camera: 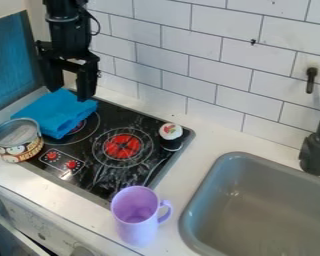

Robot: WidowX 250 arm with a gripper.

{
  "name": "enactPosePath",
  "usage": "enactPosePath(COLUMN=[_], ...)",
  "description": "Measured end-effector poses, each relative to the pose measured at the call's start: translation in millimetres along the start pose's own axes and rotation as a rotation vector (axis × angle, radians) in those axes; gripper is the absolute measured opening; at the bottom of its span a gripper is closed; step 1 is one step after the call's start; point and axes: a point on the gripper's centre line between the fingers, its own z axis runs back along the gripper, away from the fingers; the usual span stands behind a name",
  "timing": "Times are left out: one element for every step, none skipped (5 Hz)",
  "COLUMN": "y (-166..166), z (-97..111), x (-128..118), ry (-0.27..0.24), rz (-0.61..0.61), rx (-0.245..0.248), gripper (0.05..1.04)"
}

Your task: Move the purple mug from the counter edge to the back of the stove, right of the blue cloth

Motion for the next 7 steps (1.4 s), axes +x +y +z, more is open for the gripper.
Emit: enactPosePath(y=[-2.6, -23.8, -31.4, -57.2, -79.8, -112.8, -135.7], z=[-14.3, -27.6, -14.6, -6.9, -4.0, 9.5, 15.4], x=[-4.0, -39.7, -63.9, -87.4, -100.9, -107.7, -111.3], ry=[0.031, 0.031, -0.005, -0.022, -0.029, -0.069, -0.080], rz=[0.000, -0.030, -0.045, -0.118, -0.187, -0.288, -0.337], rx=[-0.015, -0.075, -0.064, -0.053, -0.065, -0.068, -0.057], gripper=[1.001, 1.001, 1.001, 1.001, 1.001, 1.001, 1.001])
